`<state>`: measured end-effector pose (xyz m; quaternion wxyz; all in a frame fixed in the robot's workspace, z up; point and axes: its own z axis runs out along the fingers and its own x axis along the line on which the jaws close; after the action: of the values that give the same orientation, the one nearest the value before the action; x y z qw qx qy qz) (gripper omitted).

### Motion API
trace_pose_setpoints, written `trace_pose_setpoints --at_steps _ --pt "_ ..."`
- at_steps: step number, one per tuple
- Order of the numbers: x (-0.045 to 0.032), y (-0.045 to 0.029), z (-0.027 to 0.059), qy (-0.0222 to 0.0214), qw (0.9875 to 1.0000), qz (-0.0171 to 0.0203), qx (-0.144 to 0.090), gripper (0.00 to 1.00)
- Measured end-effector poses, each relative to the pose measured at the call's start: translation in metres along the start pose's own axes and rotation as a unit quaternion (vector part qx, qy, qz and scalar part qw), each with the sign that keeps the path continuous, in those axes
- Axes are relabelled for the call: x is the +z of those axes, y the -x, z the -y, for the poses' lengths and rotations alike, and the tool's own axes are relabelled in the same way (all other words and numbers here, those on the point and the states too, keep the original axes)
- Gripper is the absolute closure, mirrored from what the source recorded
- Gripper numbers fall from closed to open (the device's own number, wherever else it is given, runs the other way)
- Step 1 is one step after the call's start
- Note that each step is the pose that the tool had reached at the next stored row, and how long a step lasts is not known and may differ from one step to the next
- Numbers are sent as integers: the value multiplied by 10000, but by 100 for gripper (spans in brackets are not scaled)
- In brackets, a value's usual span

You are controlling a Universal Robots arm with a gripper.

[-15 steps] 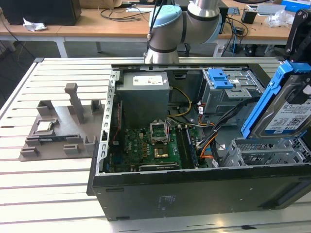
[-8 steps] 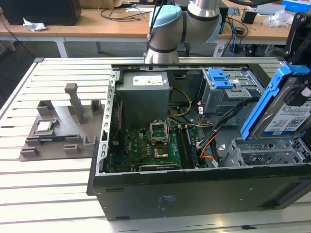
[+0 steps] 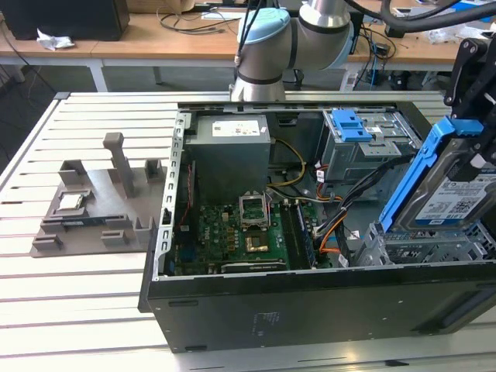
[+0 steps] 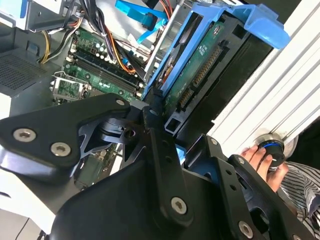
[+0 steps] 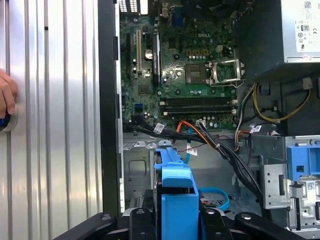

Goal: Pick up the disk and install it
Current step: 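Insert the disk into the insertion slot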

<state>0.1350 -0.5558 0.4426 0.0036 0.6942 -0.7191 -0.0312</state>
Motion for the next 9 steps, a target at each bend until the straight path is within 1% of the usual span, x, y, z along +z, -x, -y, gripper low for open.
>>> trace_pose_setpoints --at_steps 1,3,6,9 --pt "22 5 1 0 10000 -1 0 63" --pt "67 47 6 0 10000 -6 1 63" --pt "108 48 11 -1 10000 -22 1 63" --pt "165 46 14 0 10000 -24 1 63"
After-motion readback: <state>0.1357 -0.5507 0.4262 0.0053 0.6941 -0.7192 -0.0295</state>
